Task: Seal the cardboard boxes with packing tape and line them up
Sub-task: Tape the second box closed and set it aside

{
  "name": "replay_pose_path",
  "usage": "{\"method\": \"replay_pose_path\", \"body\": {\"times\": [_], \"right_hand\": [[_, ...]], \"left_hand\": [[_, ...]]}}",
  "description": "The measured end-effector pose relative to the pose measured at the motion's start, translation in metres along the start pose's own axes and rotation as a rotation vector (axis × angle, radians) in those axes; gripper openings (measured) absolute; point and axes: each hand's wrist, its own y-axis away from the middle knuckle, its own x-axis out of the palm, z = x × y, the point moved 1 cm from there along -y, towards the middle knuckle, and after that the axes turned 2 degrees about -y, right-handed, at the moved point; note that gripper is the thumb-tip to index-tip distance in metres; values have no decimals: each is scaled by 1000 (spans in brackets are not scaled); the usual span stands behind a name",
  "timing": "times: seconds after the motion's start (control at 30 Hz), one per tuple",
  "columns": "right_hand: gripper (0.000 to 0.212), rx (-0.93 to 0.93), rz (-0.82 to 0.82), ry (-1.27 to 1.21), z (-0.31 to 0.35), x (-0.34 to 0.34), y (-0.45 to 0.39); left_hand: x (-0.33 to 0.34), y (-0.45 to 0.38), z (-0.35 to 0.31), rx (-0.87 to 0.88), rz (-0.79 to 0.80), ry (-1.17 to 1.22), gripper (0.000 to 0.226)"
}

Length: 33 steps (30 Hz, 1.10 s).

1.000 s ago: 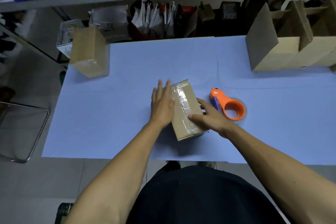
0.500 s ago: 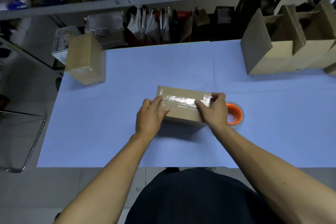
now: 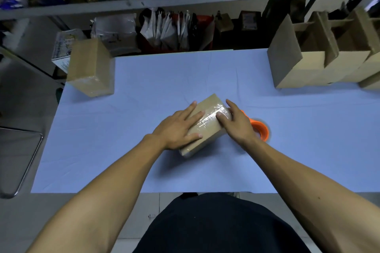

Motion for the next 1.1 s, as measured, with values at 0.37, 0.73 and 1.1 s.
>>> {"method": "replay_pose_path", "body": {"times": [0.37, 0.73, 1.1], "right_hand": [[69, 176, 18, 394, -67, -20, 7], [38, 171, -325, 9, -11, -75, -2], [51, -308, -136, 555, 61, -72, -19]], "left_hand": [[36, 7, -15, -117, -343, 264, 71], [43, 9, -30, -131, -404, 413, 74], [-24, -12, -42, -343, -712, 566, 22]]}}
